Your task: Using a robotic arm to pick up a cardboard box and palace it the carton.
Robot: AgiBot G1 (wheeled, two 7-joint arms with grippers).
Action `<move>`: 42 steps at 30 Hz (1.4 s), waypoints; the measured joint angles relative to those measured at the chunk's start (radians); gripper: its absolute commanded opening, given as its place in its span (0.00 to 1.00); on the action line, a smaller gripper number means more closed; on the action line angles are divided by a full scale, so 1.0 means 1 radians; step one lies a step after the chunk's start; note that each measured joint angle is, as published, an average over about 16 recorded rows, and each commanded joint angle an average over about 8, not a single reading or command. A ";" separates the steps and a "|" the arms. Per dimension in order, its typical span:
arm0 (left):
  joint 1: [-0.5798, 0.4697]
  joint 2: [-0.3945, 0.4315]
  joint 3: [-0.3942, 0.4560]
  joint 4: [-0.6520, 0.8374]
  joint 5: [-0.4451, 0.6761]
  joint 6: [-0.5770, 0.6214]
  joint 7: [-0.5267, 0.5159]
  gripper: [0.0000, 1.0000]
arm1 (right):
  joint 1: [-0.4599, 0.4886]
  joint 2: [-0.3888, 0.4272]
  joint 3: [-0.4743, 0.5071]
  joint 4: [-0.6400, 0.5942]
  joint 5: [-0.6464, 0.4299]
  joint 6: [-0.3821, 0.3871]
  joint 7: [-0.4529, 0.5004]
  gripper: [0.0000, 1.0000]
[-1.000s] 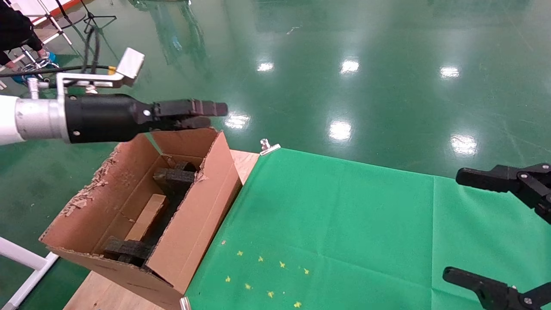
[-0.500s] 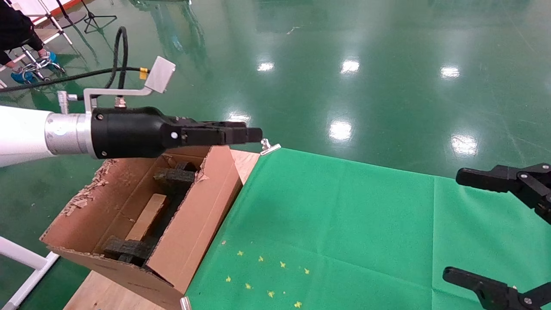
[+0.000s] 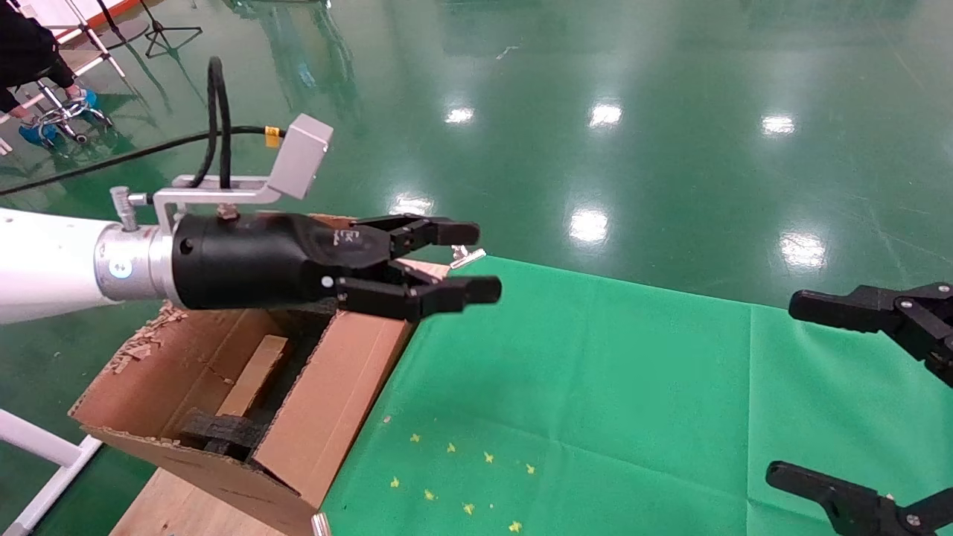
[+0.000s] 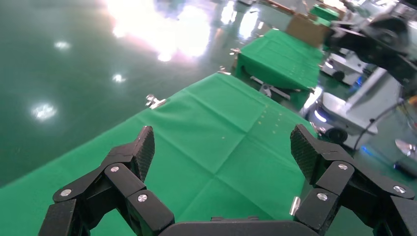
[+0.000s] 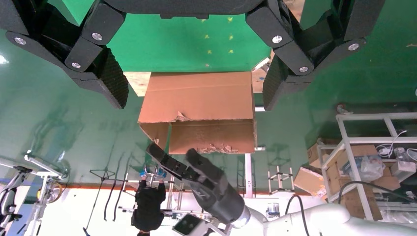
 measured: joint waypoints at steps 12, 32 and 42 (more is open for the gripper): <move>0.160 0.002 -0.152 -0.200 -0.041 0.002 0.143 1.00 | 0.000 0.000 0.000 0.000 0.000 0.000 0.000 1.00; 0.322 0.003 -0.307 -0.403 -0.084 0.005 0.282 1.00 | 0.000 0.000 0.000 0.000 0.000 0.000 0.000 1.00; 0.314 0.003 -0.299 -0.392 -0.083 0.005 0.277 1.00 | 0.000 0.000 0.000 0.000 0.000 0.000 0.000 1.00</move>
